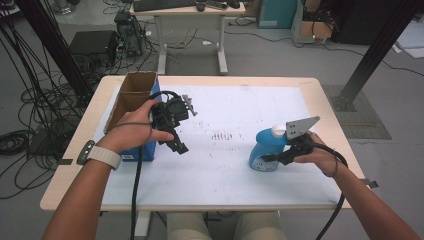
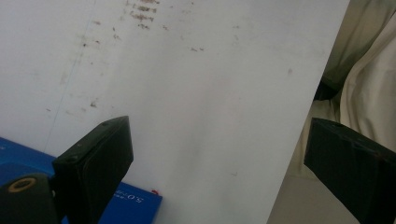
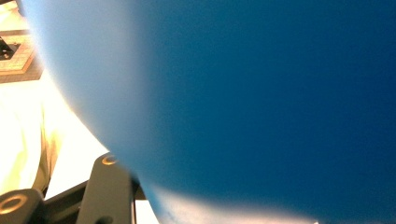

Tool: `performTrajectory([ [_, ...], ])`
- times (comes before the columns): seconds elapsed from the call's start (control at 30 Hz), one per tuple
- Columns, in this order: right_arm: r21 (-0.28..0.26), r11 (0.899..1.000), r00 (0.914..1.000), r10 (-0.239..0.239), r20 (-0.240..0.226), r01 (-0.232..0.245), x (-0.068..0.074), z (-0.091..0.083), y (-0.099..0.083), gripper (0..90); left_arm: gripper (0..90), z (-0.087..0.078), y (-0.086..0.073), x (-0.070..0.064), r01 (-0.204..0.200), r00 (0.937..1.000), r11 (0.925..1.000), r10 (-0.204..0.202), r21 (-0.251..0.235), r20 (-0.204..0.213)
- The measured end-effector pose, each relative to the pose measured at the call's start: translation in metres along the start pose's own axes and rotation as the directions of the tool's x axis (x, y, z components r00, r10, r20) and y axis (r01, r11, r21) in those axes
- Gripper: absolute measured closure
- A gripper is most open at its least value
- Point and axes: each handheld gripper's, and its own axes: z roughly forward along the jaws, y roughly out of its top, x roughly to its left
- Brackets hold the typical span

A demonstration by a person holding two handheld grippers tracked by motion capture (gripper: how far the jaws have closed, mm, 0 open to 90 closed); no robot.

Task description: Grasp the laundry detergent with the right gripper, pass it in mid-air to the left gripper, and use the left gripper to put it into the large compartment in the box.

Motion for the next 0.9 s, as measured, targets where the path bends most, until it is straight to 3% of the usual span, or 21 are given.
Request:
performTrajectory([
  [0.9, -0.002, 1.0, 1.0, 0.006, -0.002, -0.006, 0.0, 0.0002, 0.0001, 43.7, 8.3, -0.0007, 0.0003, 0.0004, -0.003, 1.0, 1.0, 0.003, 0.0, 0.001],
])
